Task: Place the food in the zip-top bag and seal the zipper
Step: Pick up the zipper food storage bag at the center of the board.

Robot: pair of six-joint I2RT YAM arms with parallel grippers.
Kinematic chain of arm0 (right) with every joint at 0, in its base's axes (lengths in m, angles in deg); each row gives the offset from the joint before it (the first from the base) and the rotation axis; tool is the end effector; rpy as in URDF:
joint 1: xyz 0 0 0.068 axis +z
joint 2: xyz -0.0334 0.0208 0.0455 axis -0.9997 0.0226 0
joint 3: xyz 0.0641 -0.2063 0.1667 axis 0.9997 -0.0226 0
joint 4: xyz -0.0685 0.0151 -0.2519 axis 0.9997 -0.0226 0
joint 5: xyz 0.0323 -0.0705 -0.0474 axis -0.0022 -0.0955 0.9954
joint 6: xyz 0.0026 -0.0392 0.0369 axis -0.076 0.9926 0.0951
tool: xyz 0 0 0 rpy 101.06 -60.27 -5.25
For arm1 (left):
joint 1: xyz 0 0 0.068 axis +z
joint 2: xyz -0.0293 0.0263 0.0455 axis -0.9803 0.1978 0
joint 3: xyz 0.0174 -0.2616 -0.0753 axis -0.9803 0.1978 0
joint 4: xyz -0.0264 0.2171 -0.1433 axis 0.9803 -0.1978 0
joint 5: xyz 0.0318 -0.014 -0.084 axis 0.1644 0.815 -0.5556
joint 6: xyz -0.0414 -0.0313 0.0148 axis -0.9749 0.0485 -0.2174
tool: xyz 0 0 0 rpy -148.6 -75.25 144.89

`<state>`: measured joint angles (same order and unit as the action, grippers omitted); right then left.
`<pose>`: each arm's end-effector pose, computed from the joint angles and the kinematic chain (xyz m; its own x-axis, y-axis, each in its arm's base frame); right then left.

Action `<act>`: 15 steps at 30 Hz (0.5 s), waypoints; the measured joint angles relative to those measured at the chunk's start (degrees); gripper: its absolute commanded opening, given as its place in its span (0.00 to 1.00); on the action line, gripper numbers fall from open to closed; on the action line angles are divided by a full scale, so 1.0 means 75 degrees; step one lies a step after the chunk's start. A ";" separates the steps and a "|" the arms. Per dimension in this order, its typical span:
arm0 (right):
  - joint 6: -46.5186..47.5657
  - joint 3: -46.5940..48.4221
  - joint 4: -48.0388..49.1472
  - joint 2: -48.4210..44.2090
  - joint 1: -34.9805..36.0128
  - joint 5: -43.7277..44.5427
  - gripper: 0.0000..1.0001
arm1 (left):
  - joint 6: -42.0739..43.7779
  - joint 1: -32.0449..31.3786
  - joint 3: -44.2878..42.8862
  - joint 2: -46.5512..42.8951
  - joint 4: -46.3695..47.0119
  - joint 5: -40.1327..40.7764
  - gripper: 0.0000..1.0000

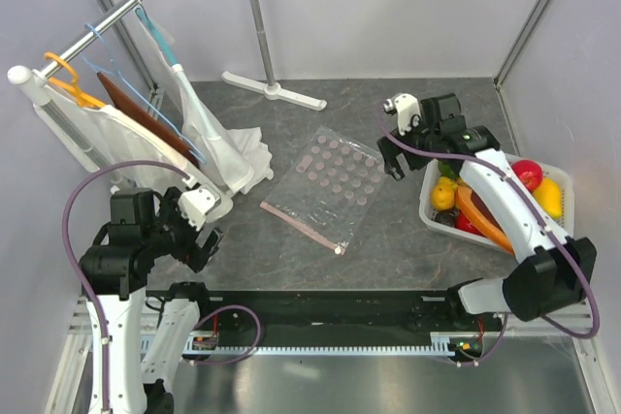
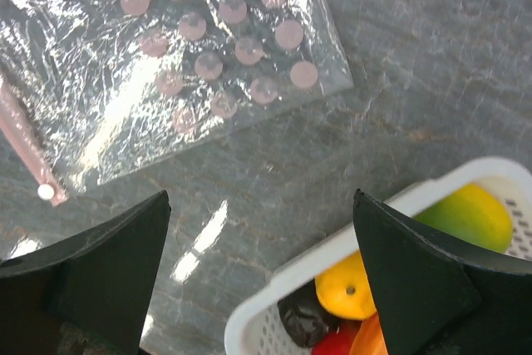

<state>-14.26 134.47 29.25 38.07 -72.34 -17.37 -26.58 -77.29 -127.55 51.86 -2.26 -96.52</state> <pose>0.2686 0.0865 0.3306 -0.5879 -0.4462 -0.6748 -0.5830 0.8120 -0.0290 0.0633 -0.0117 0.3493 -0.4905 0.5422 -0.6822 0.6305 0.7612 0.1517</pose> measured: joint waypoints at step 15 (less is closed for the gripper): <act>-0.0335 0.1964 0.0510 0.3940 0.0947 0.0994 0.98 | 0.2092 0.0003 0.0358 -0.0504 0.0000 -0.2028 1.00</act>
<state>-16.77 149.20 33.08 67.62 -65.24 -9.92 -10.89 -77.27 -124.86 48.08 -2.26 -111.73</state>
